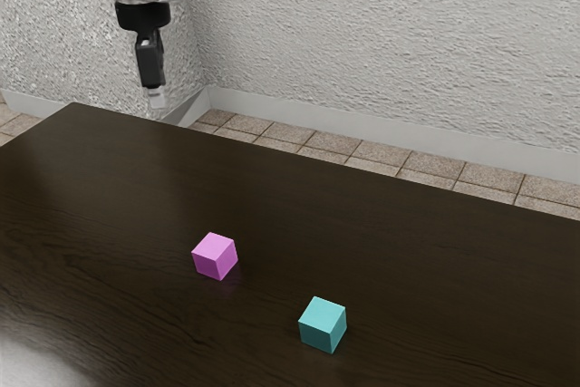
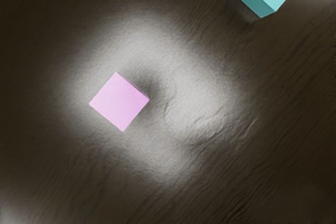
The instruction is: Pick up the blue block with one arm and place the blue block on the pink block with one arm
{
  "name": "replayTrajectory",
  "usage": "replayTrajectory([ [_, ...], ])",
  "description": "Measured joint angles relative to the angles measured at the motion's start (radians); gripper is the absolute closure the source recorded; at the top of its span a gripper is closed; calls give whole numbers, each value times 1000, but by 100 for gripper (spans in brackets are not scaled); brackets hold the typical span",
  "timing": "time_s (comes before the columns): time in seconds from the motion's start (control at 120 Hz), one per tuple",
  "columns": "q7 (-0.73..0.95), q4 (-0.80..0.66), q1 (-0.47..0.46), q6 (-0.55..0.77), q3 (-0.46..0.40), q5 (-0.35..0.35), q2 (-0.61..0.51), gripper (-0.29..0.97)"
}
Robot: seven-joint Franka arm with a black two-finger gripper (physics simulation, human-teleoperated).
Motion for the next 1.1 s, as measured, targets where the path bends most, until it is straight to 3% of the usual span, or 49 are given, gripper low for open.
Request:
replayTrajectory([
  [0.333, 39, 0, 8, 0, 2, -9, 0, 0],
  [0.492, 56, 136, 92, -28, -88, 44, -102, 0],
  [0.55, 62, 66, 35, -36, -164, 60, -110, 0],
  [0.608, 87, -22, -96, -39, -231, 79, -115, 0],
  [0.667, 136, -106, -218, -35, -253, 56, -121, 0],
  [0.708, 172, -182, -230, -26, -248, 30, -173, 0],
  [0.767, 223, -293, -157, 2, -228, -36, -293, 0],
  [0.792, 251, -380, -84, 29, -232, -97, -379, 0],
  [0.842, 314, -511, 73, 80, -317, -215, -482, 0],
  [0.875, 352, -543, 174, 108, -405, -265, -470, 0],
  [0.933, 413, -541, 300, 149, -518, -333, -357, 0],
  [1.008, 472, -533, 350, 232, -662, -299, -336, 0],
  [1.1, 527, -567, 363, 368, -767, -248, -336, 0],
])
